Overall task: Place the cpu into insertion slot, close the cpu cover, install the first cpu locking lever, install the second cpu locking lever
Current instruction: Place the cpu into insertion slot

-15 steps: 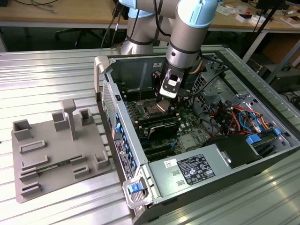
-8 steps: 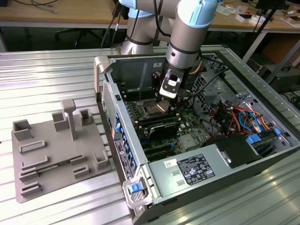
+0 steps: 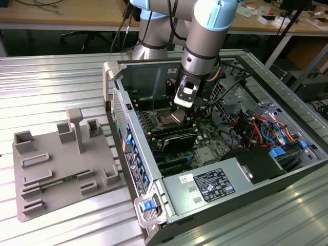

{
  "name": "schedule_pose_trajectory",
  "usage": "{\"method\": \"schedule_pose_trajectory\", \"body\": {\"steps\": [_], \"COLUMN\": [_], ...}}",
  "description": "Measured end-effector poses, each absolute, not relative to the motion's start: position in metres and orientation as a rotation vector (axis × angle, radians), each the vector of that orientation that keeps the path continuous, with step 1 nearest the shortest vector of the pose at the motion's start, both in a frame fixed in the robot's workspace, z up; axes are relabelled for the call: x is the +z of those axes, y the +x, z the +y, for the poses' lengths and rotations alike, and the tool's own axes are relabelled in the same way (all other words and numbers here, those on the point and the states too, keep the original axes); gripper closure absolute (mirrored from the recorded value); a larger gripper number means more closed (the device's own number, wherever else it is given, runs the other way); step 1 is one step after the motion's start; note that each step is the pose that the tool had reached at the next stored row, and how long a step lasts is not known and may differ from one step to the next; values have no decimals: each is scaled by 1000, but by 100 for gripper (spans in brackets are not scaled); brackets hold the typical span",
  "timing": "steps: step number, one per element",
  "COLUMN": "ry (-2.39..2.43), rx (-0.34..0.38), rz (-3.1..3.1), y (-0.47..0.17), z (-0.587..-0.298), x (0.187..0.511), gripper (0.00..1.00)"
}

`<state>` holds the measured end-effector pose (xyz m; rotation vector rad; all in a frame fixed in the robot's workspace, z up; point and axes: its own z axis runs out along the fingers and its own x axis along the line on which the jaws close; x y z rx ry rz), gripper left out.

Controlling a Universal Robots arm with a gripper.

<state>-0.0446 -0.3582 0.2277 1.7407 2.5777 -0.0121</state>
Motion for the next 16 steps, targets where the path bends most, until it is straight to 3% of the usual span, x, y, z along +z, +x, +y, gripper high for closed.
{"method": "schedule_pose_trajectory", "body": {"steps": [16], "ry": [1756], "rx": [-12], "rz": [2567], "y": [-45], "z": [-358], "x": [226], "gripper": [45]}}
